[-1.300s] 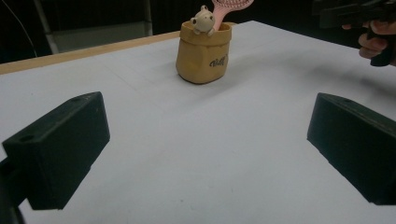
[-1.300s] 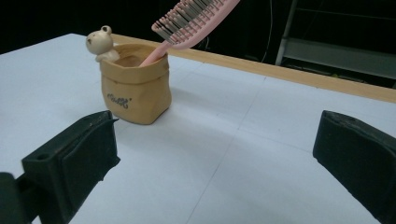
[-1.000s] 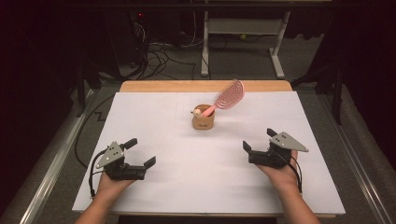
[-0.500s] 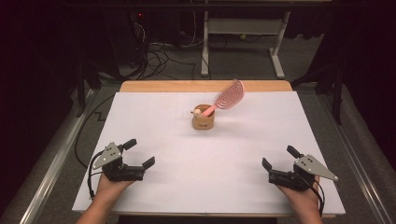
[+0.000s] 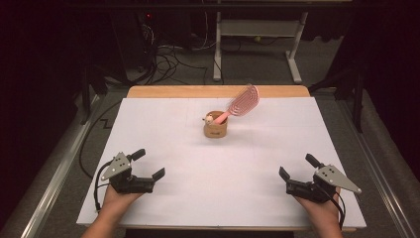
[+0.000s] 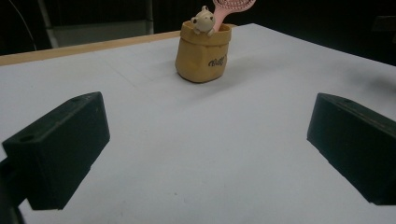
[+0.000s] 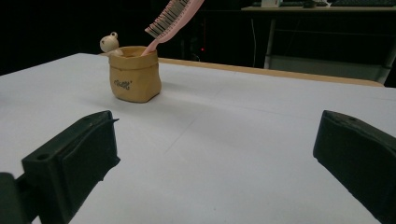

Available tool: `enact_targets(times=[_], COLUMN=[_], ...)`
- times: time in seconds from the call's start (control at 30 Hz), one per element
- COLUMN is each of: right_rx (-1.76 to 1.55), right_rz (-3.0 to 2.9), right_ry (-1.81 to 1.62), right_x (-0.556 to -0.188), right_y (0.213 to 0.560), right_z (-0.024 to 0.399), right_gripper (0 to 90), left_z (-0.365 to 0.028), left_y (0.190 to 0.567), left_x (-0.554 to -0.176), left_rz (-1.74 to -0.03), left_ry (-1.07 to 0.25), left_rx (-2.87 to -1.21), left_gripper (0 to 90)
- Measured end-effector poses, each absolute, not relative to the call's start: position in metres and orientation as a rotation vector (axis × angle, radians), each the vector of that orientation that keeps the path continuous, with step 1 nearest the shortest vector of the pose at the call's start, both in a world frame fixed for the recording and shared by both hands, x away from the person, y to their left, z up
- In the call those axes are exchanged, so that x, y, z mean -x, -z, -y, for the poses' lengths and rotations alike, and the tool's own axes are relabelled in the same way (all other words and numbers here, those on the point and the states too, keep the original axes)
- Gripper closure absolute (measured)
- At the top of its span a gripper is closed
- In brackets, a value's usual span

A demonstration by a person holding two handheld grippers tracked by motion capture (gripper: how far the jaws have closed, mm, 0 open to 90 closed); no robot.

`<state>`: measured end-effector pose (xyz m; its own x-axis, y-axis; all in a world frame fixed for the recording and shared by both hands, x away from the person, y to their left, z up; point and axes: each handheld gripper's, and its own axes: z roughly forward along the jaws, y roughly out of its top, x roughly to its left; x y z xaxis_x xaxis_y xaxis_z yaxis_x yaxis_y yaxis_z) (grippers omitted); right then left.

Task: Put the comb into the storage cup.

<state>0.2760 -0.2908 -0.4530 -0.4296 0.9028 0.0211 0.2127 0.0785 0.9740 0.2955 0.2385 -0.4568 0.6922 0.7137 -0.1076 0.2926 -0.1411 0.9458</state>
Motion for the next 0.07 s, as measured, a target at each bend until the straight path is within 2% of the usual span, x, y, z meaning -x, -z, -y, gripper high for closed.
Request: enact_targets(times=[0.07], right_rx=[-1.109], right_rz=[-1.726], right_ry=[-1.386], right_x=[-0.2756], right_y=[0.4529], right_z=[0.2904], right_gripper=[0.4], left_z=[-0.2386], left_y=[0.4568], left_x=[-0.296], left_rz=[-0.811], left_ry=[-0.445], left_rx=[-1.721], left_gripper=[0.0])
